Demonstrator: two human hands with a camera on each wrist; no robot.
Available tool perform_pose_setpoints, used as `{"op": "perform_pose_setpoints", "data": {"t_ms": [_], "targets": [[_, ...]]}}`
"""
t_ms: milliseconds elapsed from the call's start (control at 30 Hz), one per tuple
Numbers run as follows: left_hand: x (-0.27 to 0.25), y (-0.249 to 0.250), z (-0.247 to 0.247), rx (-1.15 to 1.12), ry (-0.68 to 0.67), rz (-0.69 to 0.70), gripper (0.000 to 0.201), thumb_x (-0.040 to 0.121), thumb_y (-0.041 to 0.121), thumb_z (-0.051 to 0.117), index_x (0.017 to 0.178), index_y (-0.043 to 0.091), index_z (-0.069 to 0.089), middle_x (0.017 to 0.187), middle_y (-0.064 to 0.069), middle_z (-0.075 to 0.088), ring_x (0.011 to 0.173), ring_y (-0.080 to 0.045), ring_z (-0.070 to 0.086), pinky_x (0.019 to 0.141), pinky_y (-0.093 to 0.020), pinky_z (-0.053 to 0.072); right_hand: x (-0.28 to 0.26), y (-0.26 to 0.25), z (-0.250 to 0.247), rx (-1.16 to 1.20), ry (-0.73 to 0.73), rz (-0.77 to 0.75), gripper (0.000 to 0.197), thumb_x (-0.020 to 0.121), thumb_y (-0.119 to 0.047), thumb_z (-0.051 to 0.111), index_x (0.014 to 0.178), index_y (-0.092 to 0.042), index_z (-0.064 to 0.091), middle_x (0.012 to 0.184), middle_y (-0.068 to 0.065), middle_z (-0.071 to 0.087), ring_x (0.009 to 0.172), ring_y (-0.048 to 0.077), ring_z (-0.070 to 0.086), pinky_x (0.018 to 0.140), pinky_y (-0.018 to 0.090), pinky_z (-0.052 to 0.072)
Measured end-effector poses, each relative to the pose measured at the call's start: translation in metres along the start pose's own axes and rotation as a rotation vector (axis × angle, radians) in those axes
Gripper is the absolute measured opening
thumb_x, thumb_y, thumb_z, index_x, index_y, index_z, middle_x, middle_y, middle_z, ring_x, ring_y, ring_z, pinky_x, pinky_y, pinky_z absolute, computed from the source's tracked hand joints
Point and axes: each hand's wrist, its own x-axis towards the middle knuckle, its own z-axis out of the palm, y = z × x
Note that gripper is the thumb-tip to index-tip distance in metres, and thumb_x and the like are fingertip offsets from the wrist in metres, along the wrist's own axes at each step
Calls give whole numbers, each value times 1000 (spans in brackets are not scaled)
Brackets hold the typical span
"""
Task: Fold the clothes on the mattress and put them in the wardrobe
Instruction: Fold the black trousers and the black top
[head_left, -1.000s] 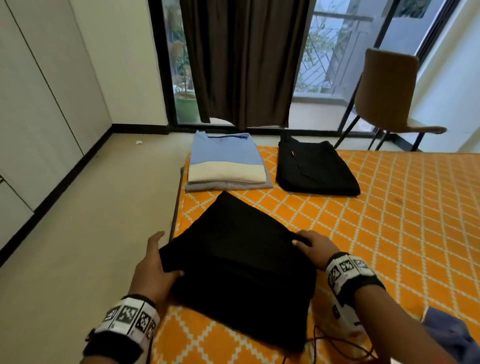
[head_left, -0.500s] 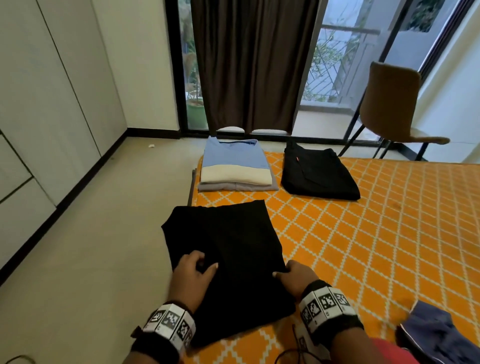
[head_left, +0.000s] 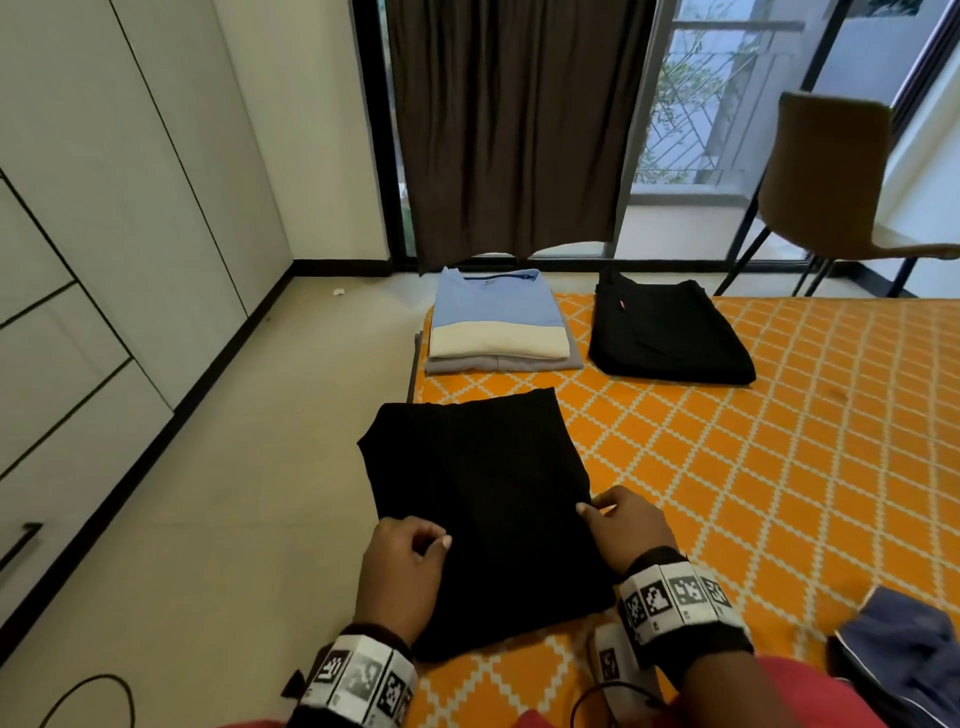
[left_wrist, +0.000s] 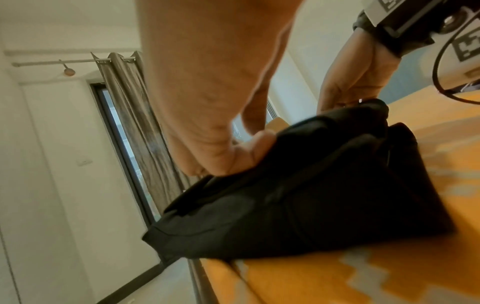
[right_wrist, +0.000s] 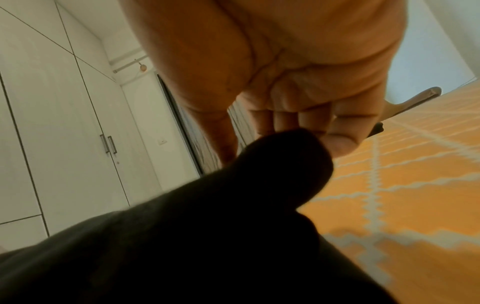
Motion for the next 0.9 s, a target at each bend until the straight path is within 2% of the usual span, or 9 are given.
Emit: {"op": "perform_pose_setpoints", "data": {"t_ms": [133,267,367,500,600,667,767,833,900], "targets": [[11,-11,11,-51,-83,-63,11,88,25,70,97,20,67,102,-1,57,84,-7,57,70,-10,40,16,-2,-3,-32,-38,-24,32,93,-47,59,108,-19,62,106,3,63,90,20,57,76,29,46],[32,-14,18,8,-64,-33,17,82,33,76,89,20,66,98,4,53,84,-6,55,69,-11,39,40,-6,-3,88,-98,-61,38,92,-48,59,110,-14,62,107,4,65,97,22,61,75,30,45],[43,-11,23,32,-20,13,16,81,35,76,88,25,65,99,10,47,87,-1,50,71,-8,35,51,-8,7,191,-79,-97,30,93,-43,60,100,-14,63,98,4,66,90,22,62,73,32,46],[53,-6,27,-15,-14,73,18,83,16,75,80,30,62,93,5,54,73,-3,52,68,-8,40,52,-9,12,208,-31,-165,31,100,-30,51,71,-19,49,69,-1,51,63,15,47,57,28,31],[58,-10,19,-247,-25,-104,21,85,12,71,69,20,60,70,-3,61,58,-14,54,59,-21,44,56,-7,11,308,-39,-128,36,101,-24,49,65,-18,48,61,-1,46,58,16,42,58,30,31],[58,-21,13,-436,-46,-265,33,86,8,68,59,18,53,59,-6,52,57,-20,49,59,-29,39,58,-5,12,359,-76,-90,36,101,-23,50,65,-16,50,61,1,48,60,18,44,62,30,33],[54,-29,14,-517,-83,-371,32,86,-1,63,61,16,54,55,-5,48,55,-19,46,57,-29,37,62,-3,16,400,-112,-47,28,99,-23,54,74,-12,58,72,8,59,69,21,55,66,32,42],[54,-22,15,-572,-111,-354,20,85,-7,62,76,10,56,60,-4,53,58,-18,50,59,-30,41,62,-4,17,470,-101,-36,7,96,-24,59,97,-17,61,90,8,67,80,24,65,78,39,53],[55,-13,15,-628,-169,-286,24,83,-14,59,86,9,53,69,-4,56,65,-18,52,64,-31,44,61,-6,15,586,-130,-63,30,95,-17,61,118,-27,46,97,11,64,86,29,68,80,45,55]]}}
